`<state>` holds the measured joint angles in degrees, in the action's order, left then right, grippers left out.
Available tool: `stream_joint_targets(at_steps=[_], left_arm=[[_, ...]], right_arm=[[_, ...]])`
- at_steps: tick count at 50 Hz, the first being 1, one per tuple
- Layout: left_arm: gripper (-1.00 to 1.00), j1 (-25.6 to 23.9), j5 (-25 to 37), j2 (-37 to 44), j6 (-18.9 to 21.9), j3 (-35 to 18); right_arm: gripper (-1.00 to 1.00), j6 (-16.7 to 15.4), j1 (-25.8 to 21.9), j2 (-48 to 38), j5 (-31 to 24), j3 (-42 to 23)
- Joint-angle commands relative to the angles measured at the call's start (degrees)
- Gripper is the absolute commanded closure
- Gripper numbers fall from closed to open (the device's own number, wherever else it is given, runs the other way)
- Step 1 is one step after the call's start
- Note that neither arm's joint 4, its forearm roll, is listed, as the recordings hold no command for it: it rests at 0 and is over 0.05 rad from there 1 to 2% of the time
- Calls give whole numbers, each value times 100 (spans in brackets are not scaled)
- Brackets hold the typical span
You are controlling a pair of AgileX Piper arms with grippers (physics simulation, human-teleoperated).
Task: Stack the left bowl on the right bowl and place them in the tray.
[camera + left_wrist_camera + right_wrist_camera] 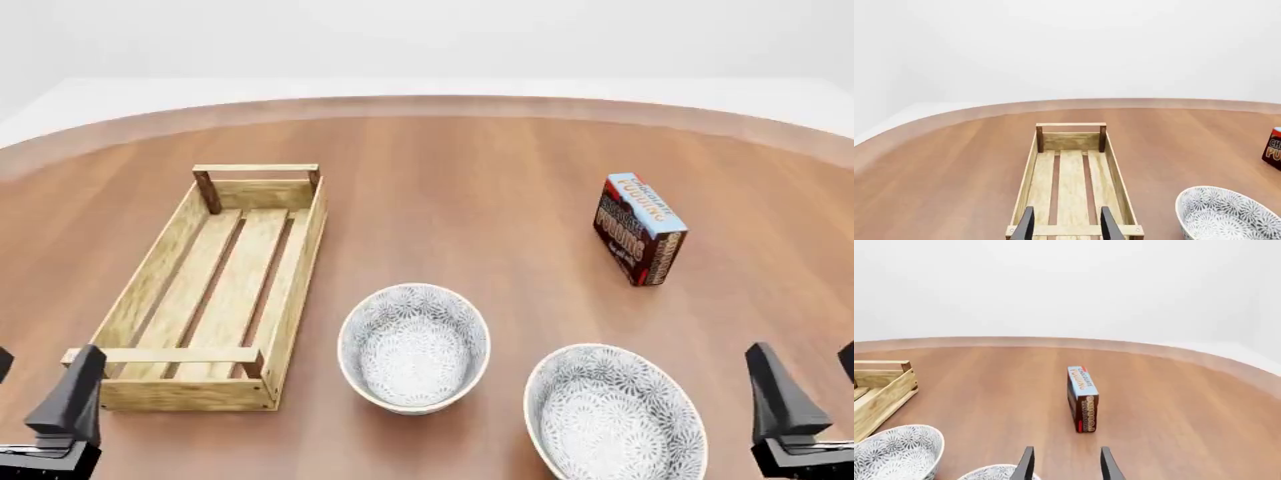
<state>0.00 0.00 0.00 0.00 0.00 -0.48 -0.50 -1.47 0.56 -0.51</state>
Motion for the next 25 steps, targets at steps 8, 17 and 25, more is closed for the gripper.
stream_joint_targets(at_steps=[8,17,25], left_arm=[[-100,0,0,0,0,0],[-100,0,0,0,0,0],[-100,0,0,0,0,0]], right_arm=[[-100,-406,-368,-1542,-61,-1091],[-100,-916,-942,-3452,-261,-2583],[-100,-998,-1499,-4999,-251,-3422]])
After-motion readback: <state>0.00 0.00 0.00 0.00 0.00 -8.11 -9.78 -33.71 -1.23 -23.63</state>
